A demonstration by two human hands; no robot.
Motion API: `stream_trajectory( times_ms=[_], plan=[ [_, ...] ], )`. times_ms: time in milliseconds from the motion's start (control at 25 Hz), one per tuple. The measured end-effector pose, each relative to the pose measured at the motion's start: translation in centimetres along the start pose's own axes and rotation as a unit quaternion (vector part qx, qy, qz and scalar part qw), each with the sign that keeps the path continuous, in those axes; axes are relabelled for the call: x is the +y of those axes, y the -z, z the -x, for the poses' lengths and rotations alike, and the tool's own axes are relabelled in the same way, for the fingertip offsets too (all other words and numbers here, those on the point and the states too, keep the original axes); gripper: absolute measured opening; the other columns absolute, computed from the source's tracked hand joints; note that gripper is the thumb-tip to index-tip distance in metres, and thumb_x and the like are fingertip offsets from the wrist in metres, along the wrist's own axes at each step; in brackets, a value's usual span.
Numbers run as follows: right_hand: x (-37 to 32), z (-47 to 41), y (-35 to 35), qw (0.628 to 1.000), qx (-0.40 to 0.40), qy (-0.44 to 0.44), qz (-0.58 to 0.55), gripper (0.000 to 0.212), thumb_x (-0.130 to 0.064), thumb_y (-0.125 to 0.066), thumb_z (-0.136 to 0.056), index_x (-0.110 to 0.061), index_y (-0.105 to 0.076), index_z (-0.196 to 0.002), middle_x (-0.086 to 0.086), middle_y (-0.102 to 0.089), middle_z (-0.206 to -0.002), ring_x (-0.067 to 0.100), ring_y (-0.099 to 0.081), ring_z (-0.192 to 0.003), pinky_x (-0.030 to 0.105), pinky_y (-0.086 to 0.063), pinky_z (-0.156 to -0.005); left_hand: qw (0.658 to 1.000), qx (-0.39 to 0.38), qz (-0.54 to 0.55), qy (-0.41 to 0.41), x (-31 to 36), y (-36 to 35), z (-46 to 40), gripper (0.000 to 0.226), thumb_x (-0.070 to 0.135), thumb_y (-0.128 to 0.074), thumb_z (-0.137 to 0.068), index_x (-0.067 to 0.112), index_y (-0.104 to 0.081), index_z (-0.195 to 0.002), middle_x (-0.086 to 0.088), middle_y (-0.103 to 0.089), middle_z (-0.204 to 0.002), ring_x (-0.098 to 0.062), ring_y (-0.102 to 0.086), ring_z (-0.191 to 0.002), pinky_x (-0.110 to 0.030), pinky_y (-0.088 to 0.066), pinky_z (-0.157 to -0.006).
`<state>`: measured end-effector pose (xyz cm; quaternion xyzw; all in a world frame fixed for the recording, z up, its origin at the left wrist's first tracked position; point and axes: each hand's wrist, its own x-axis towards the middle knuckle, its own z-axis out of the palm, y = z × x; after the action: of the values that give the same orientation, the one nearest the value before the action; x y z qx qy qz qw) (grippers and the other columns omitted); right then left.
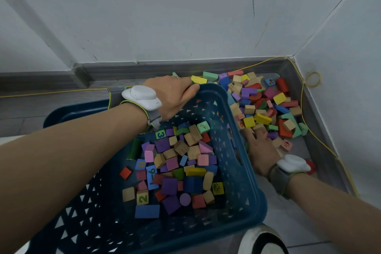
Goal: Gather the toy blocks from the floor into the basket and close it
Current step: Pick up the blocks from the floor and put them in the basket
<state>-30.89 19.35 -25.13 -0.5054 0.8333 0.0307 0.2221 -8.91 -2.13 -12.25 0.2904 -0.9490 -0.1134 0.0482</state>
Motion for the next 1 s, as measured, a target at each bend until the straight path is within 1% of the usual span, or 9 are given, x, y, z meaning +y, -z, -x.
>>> stream_trajectory(
  times_ms=[160, 360, 440, 560, 680, 760, 880, 920, 1000],
  plan=[
    [0.4, -0.7, -1.2, 0.999, 0.019, 0.031, 0.022, 0.056, -0.024, -0.064, -0.084, -0.024, -0.037, -0.132, 0.011, -0.038, -0.11, 0.04, -0.052, -0.096, 0.043, -0.05, -0.078, 1.0, 0.0, 0.0, -0.003, -0.1, -0.1, -0.1, 0.042, 0.056, -0.02, -0.1, 0.028, -0.046, -0.084, 0.004, -0.059, -0.078, -0.022, -0.057, -0.075, -0.038, -0.05, -0.067],
    [0.8, -0.6, -1.0, 0.998, 0.036, 0.044, 0.01, 0.046, -0.025, -0.067, -0.083, -0.026, -0.046, -0.125, 0.008, -0.042, -0.109, 0.034, -0.053, -0.096, 0.039, -0.051, -0.077, 1.0, 0.004, -0.007, -0.007, -0.2, -0.2, -0.1, 0.039, 0.055, -0.021, -0.101, 0.03, -0.044, -0.083, 0.003, -0.059, -0.08, -0.023, -0.057, -0.075, -0.036, -0.048, -0.065],
    [-0.3, -0.6, 1.4, 0.988, 0.059, 0.007, -0.143, 0.035, -0.022, -0.07, -0.084, -0.019, -0.055, -0.116, 0.009, -0.053, -0.11, 0.03, -0.057, -0.095, 0.041, -0.054, -0.078, 1.0, 0.007, -0.003, -0.009, -0.2, -0.2, -0.2, 0.038, 0.055, -0.021, -0.101, 0.03, -0.044, -0.083, 0.003, -0.059, -0.079, -0.023, -0.057, -0.075, -0.036, -0.048, -0.065],
    [-3.5, 0.0, 8.3, 0.885, 0.075, -0.05, -0.456, 0.03, -0.013, -0.07, -0.086, -0.012, -0.059, -0.113, 0.007, -0.058, -0.105, 0.021, -0.063, -0.083, 0.028, -0.06, -0.059, 1.0, 0.008, 0.0, -0.011, -0.3, -0.2, -0.2, 0.039, 0.055, -0.02, -0.1, 0.03, -0.045, -0.084, 0.004, -0.059, -0.078, -0.022, -0.056, -0.073, -0.036, -0.048, -0.065],
    [-6.9, 1.5, 15.6, 0.841, 0.084, 0.065, -0.53, 0.028, -0.017, -0.072, -0.085, -0.025, -0.063, -0.11, 0.007, -0.055, -0.111, 0.025, -0.067, -0.083, 0.041, -0.062, -0.067, 1.0, 0.005, 0.005, -0.003, -0.4, -0.3, -0.2, 0.043, 0.059, -0.02, -0.099, 0.029, -0.045, -0.081, 0.004, -0.058, -0.074, -0.022, -0.056, -0.07, -0.037, -0.049, -0.062],
    [-9.0, 3.2, 18.3, 0.879, 0.019, 0.174, -0.443, 0.03, -0.025, -0.073, -0.084, -0.035, -0.064, -0.11, 0.0, -0.059, -0.111, 0.015, -0.067, -0.084, 0.037, -0.062, -0.072, 1.0, 0.009, 0.002, 0.005, -0.3, -0.4, -0.3, 0.044, 0.061, -0.02, -0.098, 0.029, -0.044, -0.078, 0.003, -0.057, -0.072, -0.023, -0.055, -0.068, -0.036, -0.047, -0.06],
    [-11.9, 4.6, 17.9, 0.948, -0.067, 0.299, -0.084, 0.034, -0.036, -0.066, -0.087, -0.044, -0.06, -0.12, -0.02, -0.055, -0.11, -0.004, -0.056, -0.096, 0.016, -0.049, -0.083, 0.999, 0.013, -0.015, 0.026, 0.1, -0.3, -0.4, 0.043, 0.061, -0.022, -0.097, 0.03, -0.043, -0.076, 0.002, -0.058, -0.075, -0.023, -0.053, -0.071, -0.033, -0.042, -0.06],
    [-12.6, 4.6, 17.2, 0.944, -0.057, 0.324, -0.03, 0.035, -0.035, -0.063, -0.089, -0.042, -0.06, -0.123, -0.019, -0.055, -0.114, -0.006, -0.054, -0.1, 0.015, -0.045, -0.086, 0.999, 0.013, -0.018, 0.032, 0.2, -0.2, -0.4, 0.045, 0.061, -0.022, -0.097, 0.029, -0.043, -0.075, 0.002, -0.059, -0.075, -0.024, -0.054, -0.072, -0.033, -0.042, -0.06],
    [-13.0, 4.7, 16.7, 0.942, 0.005, 0.327, -0.078, 0.028, -0.029, -0.059, -0.092, -0.035, -0.066, -0.118, -0.019, -0.06, -0.114, -0.011, -0.055, -0.096, 0.011, -0.044, -0.082, 0.999, 0.008, -0.02, 0.039, 0.4, 0.0, -0.4, 0.047, 0.061, -0.022, -0.097, 0.027, -0.044, -0.074, 0.002, -0.058, -0.075, -0.024, -0.054, -0.071, -0.035, -0.045, -0.061]
  ],
)
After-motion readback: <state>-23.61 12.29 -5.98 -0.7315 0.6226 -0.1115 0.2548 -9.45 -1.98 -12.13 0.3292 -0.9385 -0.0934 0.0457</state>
